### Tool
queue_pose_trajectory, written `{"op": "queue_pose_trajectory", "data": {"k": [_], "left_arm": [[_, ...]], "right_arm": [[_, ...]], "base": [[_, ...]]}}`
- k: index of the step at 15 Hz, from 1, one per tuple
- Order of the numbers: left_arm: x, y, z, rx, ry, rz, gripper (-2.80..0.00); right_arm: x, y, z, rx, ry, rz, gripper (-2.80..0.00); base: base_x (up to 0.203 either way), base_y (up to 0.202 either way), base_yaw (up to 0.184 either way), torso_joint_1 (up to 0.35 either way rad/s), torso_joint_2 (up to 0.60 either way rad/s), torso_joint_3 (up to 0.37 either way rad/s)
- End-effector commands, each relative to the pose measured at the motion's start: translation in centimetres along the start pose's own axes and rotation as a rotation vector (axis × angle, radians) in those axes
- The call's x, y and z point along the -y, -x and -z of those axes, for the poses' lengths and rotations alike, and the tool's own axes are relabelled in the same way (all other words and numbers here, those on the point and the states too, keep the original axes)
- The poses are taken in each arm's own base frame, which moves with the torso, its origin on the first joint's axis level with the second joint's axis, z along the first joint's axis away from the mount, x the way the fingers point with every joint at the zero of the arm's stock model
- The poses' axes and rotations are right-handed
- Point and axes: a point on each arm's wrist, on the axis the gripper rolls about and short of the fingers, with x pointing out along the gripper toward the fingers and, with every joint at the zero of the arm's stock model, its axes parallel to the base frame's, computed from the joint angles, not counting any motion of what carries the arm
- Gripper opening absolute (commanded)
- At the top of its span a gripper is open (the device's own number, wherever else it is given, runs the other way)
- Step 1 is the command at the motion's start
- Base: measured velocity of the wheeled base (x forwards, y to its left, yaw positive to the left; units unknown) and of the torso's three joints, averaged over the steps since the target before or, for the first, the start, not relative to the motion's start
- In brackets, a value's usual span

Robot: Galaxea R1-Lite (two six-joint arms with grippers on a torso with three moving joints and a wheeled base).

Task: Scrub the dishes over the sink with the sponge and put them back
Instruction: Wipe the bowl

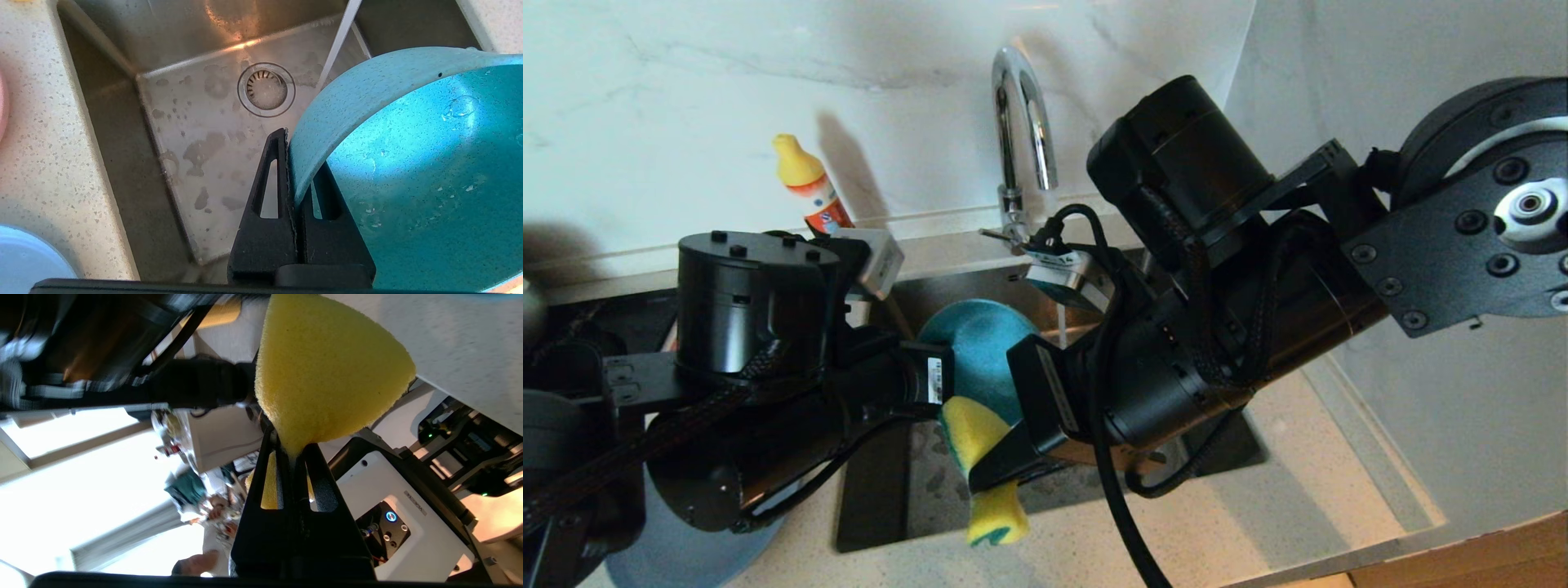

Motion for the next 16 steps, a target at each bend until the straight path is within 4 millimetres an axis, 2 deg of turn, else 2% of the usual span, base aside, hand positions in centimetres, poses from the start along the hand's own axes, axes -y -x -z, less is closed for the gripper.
{"op": "queue_pose_trajectory", "data": {"k": [1,5,8,13,16], "left_arm": [[-0.2,0.4,-0.1,0.009,0.005,0.000,-2.80],[-0.3,1.0,-0.1,0.019,0.009,0.008,-2.80],[0.1,1.7,0.8,0.031,-0.012,0.041,-2.80],[0.7,0.8,1.7,0.082,-0.078,0.049,-2.80],[1.2,0.7,2.1,0.090,-0.083,0.057,-2.80]], "right_arm": [[1.0,-0.1,-0.7,0.008,-0.041,0.015,-2.80],[2.3,0.1,-1.7,0.026,-0.075,0.029,-2.80],[2.0,0.7,-2.3,0.053,-0.072,0.004,-2.80],[1.4,1.4,-2.3,0.074,-0.061,-0.035,-2.80],[1.7,1.0,-2.5,0.067,-0.066,-0.033,-2.80]], "base": [[0.000,0.000,0.000,0.000,0.00,0.000],[0.000,0.000,0.000,0.000,0.00,0.000],[0.000,0.000,0.000,0.000,0.00,0.000],[0.000,0.000,0.000,0.000,0.00,0.000],[0.000,0.000,0.000,0.000,0.00,0.000]]}}
